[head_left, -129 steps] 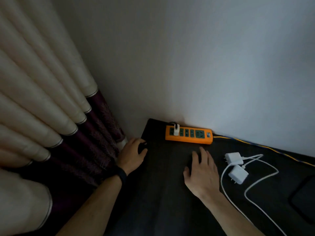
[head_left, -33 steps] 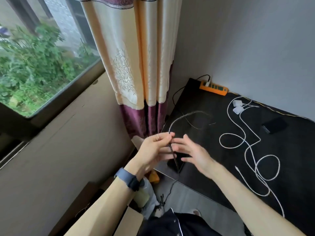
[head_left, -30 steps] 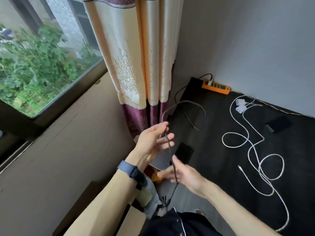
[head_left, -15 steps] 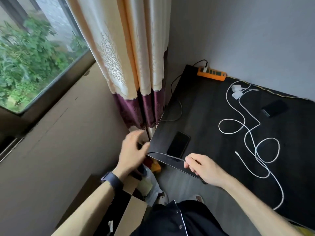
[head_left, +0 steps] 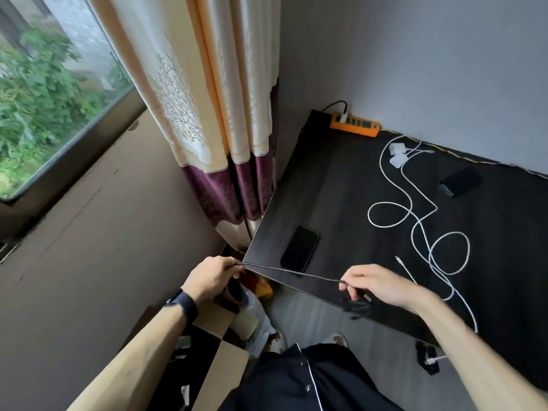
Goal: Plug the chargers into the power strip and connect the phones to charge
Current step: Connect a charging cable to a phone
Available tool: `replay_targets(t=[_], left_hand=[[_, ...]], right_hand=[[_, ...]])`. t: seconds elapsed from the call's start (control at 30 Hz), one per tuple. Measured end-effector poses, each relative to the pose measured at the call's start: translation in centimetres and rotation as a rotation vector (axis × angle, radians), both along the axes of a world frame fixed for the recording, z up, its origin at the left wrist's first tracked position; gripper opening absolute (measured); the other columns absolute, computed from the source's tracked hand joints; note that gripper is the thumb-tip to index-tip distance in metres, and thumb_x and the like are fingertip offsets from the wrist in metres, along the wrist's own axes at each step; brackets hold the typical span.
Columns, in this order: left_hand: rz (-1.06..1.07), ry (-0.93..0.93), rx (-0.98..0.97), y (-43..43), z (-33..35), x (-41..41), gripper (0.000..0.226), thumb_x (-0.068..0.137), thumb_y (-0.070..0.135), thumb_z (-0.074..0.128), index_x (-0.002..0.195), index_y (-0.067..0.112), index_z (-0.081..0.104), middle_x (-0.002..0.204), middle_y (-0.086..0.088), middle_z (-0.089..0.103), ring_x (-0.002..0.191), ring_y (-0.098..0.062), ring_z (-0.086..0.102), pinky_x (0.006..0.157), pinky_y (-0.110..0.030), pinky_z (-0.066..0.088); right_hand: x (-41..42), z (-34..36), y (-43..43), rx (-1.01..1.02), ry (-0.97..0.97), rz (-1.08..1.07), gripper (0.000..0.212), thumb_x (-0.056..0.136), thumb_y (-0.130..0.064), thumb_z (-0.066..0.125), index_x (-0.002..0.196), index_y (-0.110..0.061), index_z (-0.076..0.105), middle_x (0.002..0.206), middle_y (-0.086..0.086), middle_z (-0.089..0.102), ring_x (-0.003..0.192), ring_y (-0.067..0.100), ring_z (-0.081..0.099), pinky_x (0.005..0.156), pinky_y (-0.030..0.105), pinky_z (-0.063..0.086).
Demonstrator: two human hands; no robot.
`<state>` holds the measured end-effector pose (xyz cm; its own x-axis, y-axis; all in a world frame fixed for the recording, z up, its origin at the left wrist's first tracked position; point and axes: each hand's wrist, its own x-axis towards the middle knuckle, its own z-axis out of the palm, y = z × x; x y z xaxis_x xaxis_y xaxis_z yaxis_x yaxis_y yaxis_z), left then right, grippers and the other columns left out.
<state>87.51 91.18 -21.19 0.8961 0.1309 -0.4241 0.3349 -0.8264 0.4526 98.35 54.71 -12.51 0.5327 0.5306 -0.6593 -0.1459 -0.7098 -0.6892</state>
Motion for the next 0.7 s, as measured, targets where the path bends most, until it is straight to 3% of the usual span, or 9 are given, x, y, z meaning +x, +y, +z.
replay_targets(t=[0.07, 0.17, 0.33, 0.4, 0.47, 0.53, 0.6, 0.7], left_hand=[[0.042, -0.015, 0.003, -0.1, -0.2, 0.4, 0.036, 0.095, 0.056, 0.046, 0.094, 0.028, 0.07, 0.087, 0.011, 0.073, 0.089, -0.015, 0.068, 0.08, -0.033, 0.054], [0.123, -0.005, 0.066, 0.7, 0.0, 1.1, 0.027, 0.097, 0.045, 0.049, 0.104, 0.03, 0.071, 0.101, 0.002, 0.074, 0.098, -0.026, 0.066, 0.082, -0.036, 0.054], [-0.017, 0.293, 0.241, -0.3, 0.9, 1.3, 0.042, 0.092, 0.04, 0.052, 0.133, 0.034, 0.055, 0.129, 0.0, 0.063, 0.12, -0.025, 0.058, 0.098, -0.039, 0.047], [-0.156, 0.235, 0.148, -3.4, 1.8, 2.7, 0.063, 0.085, 0.041, 0.059, 0.145, 0.033, 0.042, 0.14, 0.003, 0.054, 0.131, -0.022, 0.049, 0.105, -0.041, 0.042], [-0.27, 0.12, -0.043, -7.7, 3.4, 4.1, 0.064, 0.083, 0.045, 0.064, 0.143, 0.031, 0.046, 0.141, 0.005, 0.055, 0.132, -0.018, 0.048, 0.108, -0.036, 0.04], [-0.315, 0.072, -0.223, -11.9, 5.1, 5.3, 0.05, 0.084, 0.05, 0.064, 0.131, 0.033, 0.06, 0.128, 0.008, 0.065, 0.12, -0.011, 0.057, 0.103, -0.029, 0.044], [-0.289, 0.078, -0.353, -14.4, 6.0, 5.9, 0.036, 0.088, 0.055, 0.06, 0.113, 0.03, 0.068, 0.102, 0.009, 0.073, 0.094, -0.003, 0.065, 0.086, -0.021, 0.05], [-0.212, 0.065, -0.477, -13.7, 5.6, 6.5, 0.025, 0.091, 0.047, 0.064, 0.093, 0.023, 0.07, 0.074, 0.009, 0.069, 0.064, 0.003, 0.061, 0.065, -0.01, 0.046]], right_hand=[[-0.4, -0.8, -0.3, -0.084, 0.022, 0.086, 0.023, 0.097, -0.02, 0.054, 0.083, -0.018, 0.072, 0.073, -0.004, 0.066, 0.072, 0.005, 0.063, 0.075, 0.021, 0.046], [-0.7, -2.1, -1.6, -0.172, 0.024, 0.107, 0.026, 0.096, -0.033, 0.053, 0.081, -0.021, 0.069, 0.069, -0.008, 0.062, 0.068, 0.008, 0.065, 0.083, 0.036, 0.051], [-0.6, -1.3, -2.7, -0.142, -0.148, 0.001, 0.024, 0.098, -0.035, 0.053, 0.085, -0.024, 0.071, 0.068, -0.009, 0.063, 0.067, 0.002, 0.062, 0.076, 0.023, 0.047], [-0.6, -0.8, -2.0, -0.101, -0.171, -0.007, 0.023, 0.098, -0.036, 0.054, 0.086, -0.026, 0.071, 0.068, -0.008, 0.064, 0.067, 0.002, 0.06, 0.078, 0.026, 0.049], [-0.8, -0.5, -0.6, -0.083, -0.184, -0.001, 0.022, 0.095, -0.042, 0.056, 0.085, -0.03, 0.071, 0.075, -0.001, 0.07, 0.069, 0.003, 0.061, 0.078, 0.03, 0.052], [-0.9, -0.4, 0.7, -0.074, -0.219, -0.008, 0.022, 0.093, -0.046, 0.057, 0.083, -0.034, 0.071, 0.076, 0.0, 0.07, 0.067, 0.005, 0.059, 0.072, 0.029, 0.051], [-0.8, -0.1, 1.4, -0.064, -0.256, -0.016, 0.024, 0.094, -0.047, 0.056, 0.081, -0.034, 0.07, 0.071, -0.003, 0.067, 0.064, 0.006, 0.057, 0.068, 0.027, 0.048], [0.0, 0.2, 0.5, -0.043, -0.203, -0.059, 0.028, 0.096, -0.048, 0.053, 0.086, -0.029, 0.071, 0.076, -0.003, 0.069, 0.068, 0.004, 0.062, 0.075, 0.028, 0.052]])
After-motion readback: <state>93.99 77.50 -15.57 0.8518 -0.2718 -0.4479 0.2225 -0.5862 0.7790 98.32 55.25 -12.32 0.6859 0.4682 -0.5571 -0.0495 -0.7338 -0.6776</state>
